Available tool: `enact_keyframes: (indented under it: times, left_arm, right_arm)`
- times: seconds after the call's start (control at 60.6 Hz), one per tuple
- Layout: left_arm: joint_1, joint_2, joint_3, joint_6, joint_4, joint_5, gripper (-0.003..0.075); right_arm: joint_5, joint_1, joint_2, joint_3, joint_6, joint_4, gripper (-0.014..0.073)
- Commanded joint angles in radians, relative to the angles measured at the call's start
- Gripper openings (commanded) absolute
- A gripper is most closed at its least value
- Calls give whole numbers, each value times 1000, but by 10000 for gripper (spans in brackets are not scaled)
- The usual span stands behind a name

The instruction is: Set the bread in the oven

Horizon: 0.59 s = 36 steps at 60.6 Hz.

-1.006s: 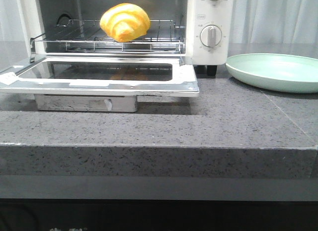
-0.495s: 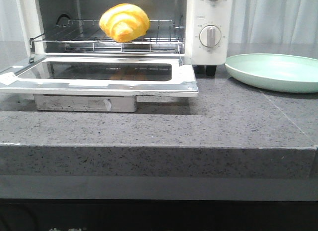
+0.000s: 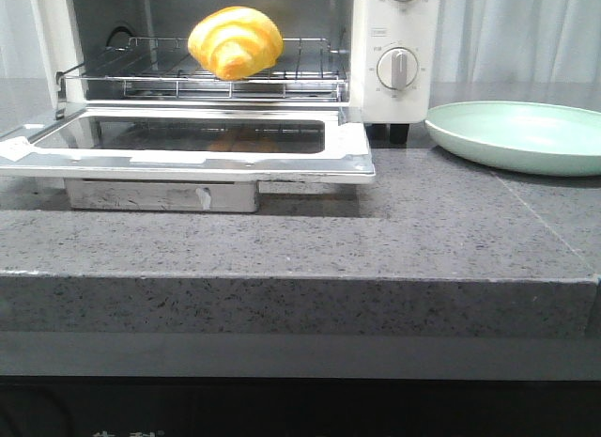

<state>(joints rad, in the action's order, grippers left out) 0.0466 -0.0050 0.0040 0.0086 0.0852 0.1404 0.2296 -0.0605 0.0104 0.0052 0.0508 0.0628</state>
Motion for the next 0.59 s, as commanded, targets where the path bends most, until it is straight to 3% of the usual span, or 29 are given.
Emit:
enact_keyframes:
  times: [0.0, 0.577]
  left_arm:
    - [7, -16, 6, -9, 0, -87, -20]
    - [7, -16, 6, -9, 0, -87, -20]
  right_arm:
    - [-153, 4, 21, 20, -23, 18, -60]
    - [-116, 4, 21, 16, -24, 21, -60]
